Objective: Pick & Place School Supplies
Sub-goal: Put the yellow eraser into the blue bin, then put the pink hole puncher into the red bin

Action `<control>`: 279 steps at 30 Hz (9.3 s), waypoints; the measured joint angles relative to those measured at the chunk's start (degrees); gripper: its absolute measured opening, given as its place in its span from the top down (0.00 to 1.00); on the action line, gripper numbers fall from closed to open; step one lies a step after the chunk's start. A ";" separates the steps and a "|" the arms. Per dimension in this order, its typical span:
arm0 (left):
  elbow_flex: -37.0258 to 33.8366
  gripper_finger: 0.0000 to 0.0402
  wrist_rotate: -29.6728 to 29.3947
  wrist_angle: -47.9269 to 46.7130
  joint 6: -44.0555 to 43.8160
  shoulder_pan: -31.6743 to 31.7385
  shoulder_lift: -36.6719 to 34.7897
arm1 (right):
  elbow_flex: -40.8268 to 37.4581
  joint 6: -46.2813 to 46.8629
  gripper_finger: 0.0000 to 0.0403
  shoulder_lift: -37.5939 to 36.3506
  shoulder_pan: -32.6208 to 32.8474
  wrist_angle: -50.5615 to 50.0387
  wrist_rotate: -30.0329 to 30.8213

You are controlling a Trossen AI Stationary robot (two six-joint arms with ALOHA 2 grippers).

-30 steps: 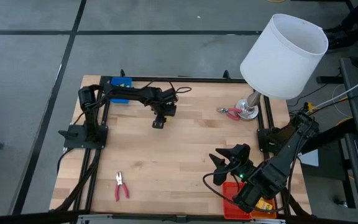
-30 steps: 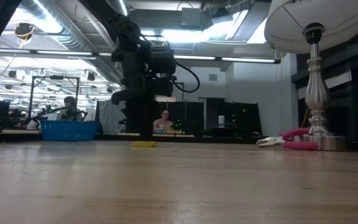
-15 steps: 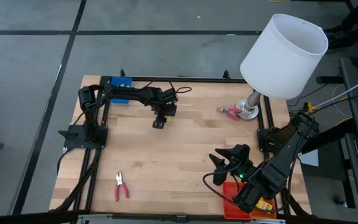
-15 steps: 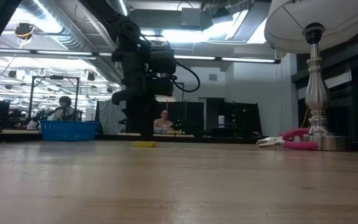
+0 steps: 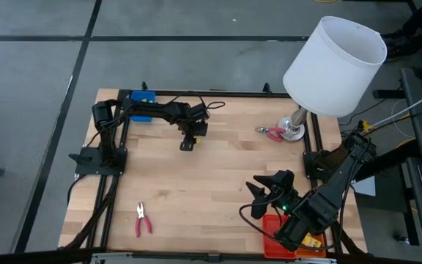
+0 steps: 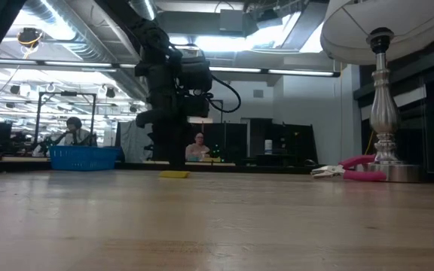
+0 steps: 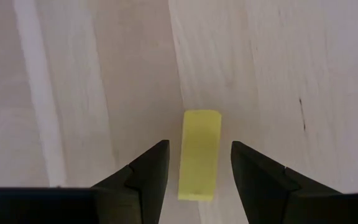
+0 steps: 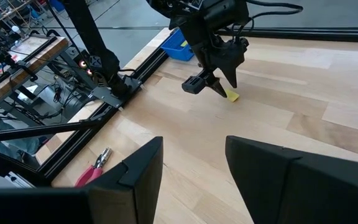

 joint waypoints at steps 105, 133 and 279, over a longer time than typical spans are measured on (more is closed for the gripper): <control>-4.68 0.52 25.28 -9.21 -26.91 34.21 -22.92 | 0.00 -3.04 0.56 -0.02 0.11 -0.70 -1.11; -25.31 0.60 -4.19 -4.54 -55.40 -54.17 -41.12 | -0.02 -3.50 0.56 -0.02 1.02 -0.68 -1.57; -6.27 0.68 -11.34 77.63 -60.85 -24.02 -19.12 | -0.02 -64.38 0.95 -7.23 -12.83 40.24 -5.60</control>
